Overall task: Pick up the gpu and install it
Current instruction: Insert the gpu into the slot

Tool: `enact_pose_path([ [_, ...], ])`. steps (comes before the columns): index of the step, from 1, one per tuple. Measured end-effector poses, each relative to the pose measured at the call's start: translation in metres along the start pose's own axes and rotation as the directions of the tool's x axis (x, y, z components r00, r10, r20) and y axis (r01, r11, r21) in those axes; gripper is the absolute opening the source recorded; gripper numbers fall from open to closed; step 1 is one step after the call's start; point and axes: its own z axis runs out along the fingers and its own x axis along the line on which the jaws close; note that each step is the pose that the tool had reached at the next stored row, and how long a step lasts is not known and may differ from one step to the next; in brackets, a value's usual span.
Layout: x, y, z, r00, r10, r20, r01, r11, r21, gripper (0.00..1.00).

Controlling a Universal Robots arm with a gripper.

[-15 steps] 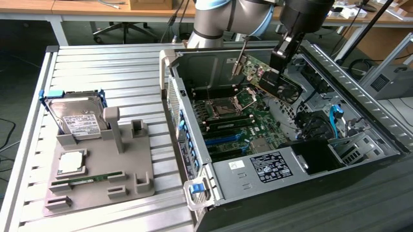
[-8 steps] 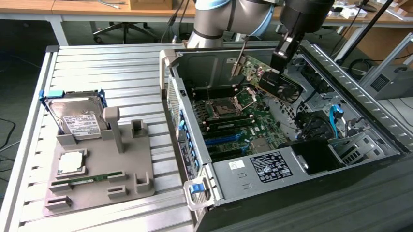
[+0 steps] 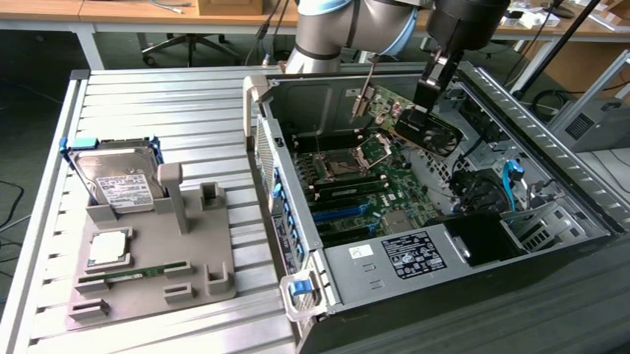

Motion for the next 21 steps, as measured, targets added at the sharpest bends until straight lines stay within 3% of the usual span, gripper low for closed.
enact_pose_path([
  [21,-0.0001,-0.0001,0.0001,0.9973,-0.073,-0.0005,0.073,0.9973,0.0017,0.27],
])
